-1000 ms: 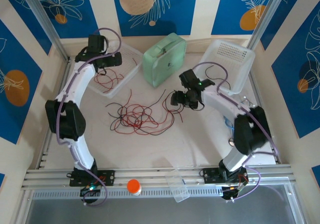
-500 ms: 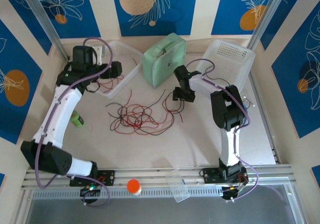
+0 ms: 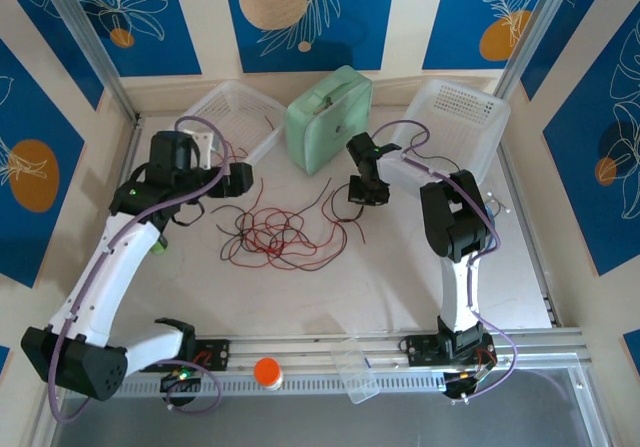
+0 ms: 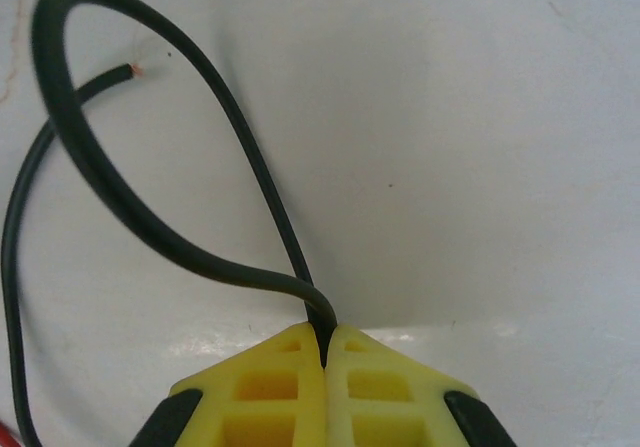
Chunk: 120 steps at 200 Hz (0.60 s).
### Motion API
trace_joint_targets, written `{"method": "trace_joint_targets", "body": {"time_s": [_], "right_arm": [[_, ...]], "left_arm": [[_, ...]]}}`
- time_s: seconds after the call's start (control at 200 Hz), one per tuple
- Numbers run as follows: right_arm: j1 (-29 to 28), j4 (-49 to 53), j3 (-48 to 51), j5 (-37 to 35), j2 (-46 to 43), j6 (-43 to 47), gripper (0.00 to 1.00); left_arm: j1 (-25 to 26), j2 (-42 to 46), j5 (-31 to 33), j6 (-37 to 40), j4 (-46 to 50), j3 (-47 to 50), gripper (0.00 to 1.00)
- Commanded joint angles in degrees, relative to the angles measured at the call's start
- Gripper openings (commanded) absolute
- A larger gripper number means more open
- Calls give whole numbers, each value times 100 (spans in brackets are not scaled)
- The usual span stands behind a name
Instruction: Untangle the cables
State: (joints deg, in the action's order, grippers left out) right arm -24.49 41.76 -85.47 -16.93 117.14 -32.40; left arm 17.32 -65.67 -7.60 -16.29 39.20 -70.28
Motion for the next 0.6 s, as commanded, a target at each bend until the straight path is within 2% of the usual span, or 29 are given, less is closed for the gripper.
{"method": "trace_joint_targets", "body": {"time_s": [0.0,0.255,0.44,0.525,0.595], "right_arm": [[-72,152,164,-210,-708,19,0],[-465,396,421,-1081,-2653,342,0],[-1048,680,438,-1937,-3662,784,0],[-1154,860,361,-1948,-4053,873,0],[-1159,1000,248,-1833,-4370,916,0]], "left_arm": [[386,77,52,-116,180,31,100],[1187,-139,189,-274,-99,268,98],[1699,-551,-256,-181,-650,372,95],[2058,-810,-550,17,-1025,390,93],[2358,-1082,-525,165,-1312,408,93]]}}
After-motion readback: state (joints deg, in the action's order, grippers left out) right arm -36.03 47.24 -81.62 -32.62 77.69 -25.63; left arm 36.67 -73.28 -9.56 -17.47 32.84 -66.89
